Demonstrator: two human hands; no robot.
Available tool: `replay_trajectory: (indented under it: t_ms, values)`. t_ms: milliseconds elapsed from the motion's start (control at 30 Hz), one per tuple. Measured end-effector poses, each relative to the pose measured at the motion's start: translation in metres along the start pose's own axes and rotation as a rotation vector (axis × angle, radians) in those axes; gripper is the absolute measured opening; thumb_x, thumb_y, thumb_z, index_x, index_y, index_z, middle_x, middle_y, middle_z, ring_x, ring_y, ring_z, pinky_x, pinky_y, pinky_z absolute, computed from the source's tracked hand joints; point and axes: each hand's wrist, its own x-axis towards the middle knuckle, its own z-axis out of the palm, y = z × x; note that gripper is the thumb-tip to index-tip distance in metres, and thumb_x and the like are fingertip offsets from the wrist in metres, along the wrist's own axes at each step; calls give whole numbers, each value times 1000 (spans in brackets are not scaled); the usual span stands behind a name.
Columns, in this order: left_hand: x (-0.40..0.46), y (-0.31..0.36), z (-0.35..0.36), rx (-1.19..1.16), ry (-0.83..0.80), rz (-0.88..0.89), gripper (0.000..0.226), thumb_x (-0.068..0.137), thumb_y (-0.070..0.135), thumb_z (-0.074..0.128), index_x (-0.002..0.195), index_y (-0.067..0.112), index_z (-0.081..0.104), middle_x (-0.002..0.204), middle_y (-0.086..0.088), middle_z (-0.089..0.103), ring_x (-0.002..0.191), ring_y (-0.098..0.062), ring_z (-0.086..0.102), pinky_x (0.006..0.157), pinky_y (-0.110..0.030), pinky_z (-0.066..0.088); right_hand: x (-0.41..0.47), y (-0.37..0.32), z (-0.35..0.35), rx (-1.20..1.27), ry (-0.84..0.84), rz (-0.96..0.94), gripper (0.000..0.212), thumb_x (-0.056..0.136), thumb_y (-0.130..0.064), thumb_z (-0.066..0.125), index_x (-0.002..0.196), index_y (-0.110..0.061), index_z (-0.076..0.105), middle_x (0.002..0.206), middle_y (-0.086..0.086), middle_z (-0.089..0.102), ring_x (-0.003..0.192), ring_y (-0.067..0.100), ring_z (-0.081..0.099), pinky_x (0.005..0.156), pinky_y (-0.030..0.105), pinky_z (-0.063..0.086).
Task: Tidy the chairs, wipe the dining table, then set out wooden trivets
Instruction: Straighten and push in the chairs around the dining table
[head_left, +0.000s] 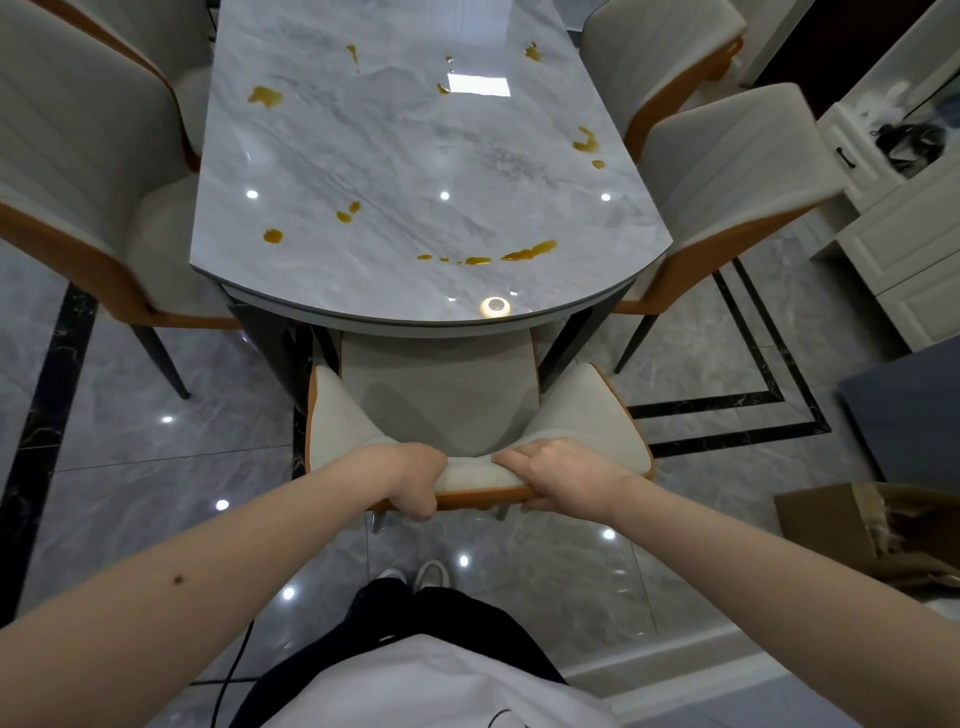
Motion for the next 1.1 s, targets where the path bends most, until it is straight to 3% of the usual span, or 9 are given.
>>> replay_trajectory:
  t_ms: [233, 1100]
  values:
    - [0, 2, 0, 0, -17, -12, 64, 77, 23, 68, 135, 14, 42, 126, -8, 55, 109, -27, 58, 92, -39, 51, -4, 1, 1, 1, 28, -65, 58, 92, -26, 61, 144, -15, 37, 139, 7, 52, 119, 25, 55, 99, 36, 46]
    - [-5, 16, -4, 11, -42, -43, 64, 76, 24, 69, 135, 17, 43, 124, -6, 56, 109, -25, 58, 94, -40, 50, -10, 9, 3, -43, 41, -98, 54, 94, -27, 57, 144, -18, 37, 137, 4, 55, 117, 22, 57, 97, 35, 47]
